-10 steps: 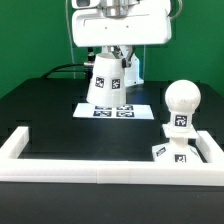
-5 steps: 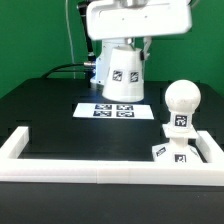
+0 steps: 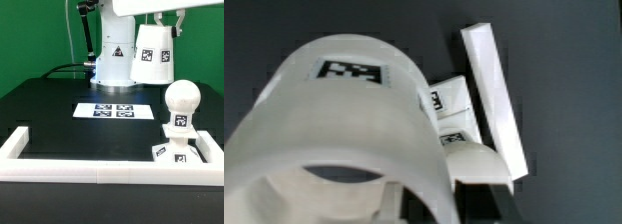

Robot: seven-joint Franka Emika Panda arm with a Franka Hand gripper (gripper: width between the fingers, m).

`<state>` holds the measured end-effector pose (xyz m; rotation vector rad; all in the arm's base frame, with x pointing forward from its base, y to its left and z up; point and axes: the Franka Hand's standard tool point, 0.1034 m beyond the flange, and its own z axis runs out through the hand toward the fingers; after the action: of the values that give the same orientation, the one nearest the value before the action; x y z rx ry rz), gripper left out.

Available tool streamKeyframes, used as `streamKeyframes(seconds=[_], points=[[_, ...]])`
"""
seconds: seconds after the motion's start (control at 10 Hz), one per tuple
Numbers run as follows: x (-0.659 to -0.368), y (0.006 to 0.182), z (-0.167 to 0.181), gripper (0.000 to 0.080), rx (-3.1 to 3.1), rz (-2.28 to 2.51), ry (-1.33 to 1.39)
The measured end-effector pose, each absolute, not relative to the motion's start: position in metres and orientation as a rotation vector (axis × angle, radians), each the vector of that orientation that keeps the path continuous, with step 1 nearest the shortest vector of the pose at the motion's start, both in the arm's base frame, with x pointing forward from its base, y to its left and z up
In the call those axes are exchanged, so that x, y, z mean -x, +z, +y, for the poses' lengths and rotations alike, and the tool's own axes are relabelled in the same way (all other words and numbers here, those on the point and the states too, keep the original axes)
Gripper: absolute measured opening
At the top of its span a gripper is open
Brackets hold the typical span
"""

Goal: Assemble lamp

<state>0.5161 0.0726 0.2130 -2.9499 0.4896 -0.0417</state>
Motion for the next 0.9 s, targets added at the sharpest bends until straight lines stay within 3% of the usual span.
streamKeyframes(seconds=[0.4,0.6,0.9], points=[[-0.523,0.220,0.078,0.0044,2.942,0.477,-0.051],[-0.547,0.233,0.089,0.0044,2.938,0.456,-0.096],[-0.575,0.239,0.104,0.0044,2.939,0.431,-0.152]])
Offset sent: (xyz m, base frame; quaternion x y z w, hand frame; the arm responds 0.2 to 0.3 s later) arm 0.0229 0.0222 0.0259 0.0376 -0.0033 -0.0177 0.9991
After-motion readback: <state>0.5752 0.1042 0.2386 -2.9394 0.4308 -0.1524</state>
